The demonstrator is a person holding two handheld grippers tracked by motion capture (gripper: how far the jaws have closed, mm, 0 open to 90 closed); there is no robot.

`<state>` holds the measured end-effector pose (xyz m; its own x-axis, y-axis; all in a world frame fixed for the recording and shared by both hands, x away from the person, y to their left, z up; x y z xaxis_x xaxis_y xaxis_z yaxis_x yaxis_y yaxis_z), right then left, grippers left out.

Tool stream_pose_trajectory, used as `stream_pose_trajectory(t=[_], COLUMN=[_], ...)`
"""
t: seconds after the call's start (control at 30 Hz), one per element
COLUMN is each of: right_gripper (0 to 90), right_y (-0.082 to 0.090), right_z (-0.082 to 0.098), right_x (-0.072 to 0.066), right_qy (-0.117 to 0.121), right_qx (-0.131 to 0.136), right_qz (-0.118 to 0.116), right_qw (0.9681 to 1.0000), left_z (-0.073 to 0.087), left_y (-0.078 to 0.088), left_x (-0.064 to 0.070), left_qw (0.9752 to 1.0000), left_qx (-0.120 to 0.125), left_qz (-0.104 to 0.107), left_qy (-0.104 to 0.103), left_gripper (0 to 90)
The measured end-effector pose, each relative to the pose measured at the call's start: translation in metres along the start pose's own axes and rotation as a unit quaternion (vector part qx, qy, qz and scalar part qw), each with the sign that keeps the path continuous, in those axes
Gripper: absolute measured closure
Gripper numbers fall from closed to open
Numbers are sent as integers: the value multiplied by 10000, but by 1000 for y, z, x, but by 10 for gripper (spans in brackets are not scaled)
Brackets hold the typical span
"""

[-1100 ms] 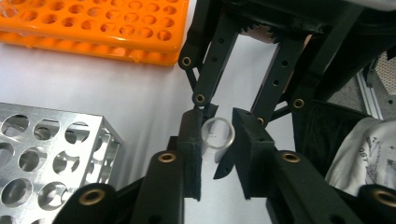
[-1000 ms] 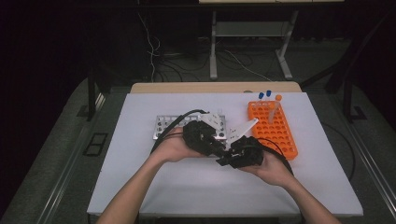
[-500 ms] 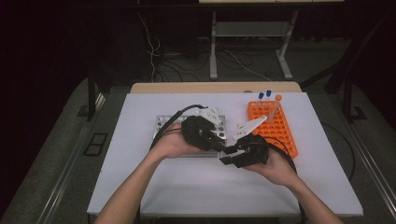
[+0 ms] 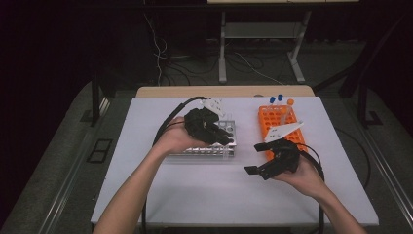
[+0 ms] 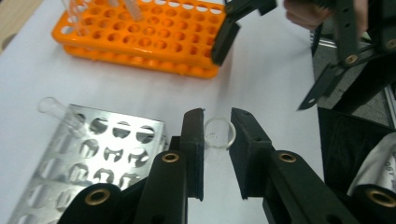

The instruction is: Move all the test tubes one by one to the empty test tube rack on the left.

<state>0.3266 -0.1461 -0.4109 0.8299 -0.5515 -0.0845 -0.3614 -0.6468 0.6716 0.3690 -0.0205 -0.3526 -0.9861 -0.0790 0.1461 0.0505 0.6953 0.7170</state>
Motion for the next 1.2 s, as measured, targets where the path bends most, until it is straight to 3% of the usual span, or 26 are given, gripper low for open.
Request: stream_pose_trajectory(t=[0.07,0.13,0.6,0.73,1.2], right_gripper=[98,2,2,2,2], right_y=[5,9,34,39,55], right_z=[4,8,28,33,48], right_x=[3,6,25,29,42], right_qy=[-27,-49,-342,-429,-595], right_qx=[8,12,70,63,77], right_qz=[20,49,228,285,429], right_qw=[10000,10000,9991,9987,9973], left_z=[-1,-3,-21,-23,-12], left_y=[2,3,17,17,14], left_x=[-4,-9,-48,-60,-111], left_qw=[10000,10000,9990,9984,9943], left_qx=[4,27,51,86,265], left_qz=[-47,-73,-432,-516,-814], left_qy=[28,44,113,220,633], left_gripper=[745,745,746,746,746])
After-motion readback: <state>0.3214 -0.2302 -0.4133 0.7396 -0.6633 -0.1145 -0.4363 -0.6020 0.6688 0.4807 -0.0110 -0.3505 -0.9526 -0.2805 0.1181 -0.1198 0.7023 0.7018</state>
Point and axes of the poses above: each handheld gripper's, and its own axes: y roughly backward along the jaws, z roughly out of its underside, x roughly to its right, the point moved 9 cm from there along -y, roughly forward along the jaws, and after that the axes turned 6 degrees about z, right-handed, at the moved point
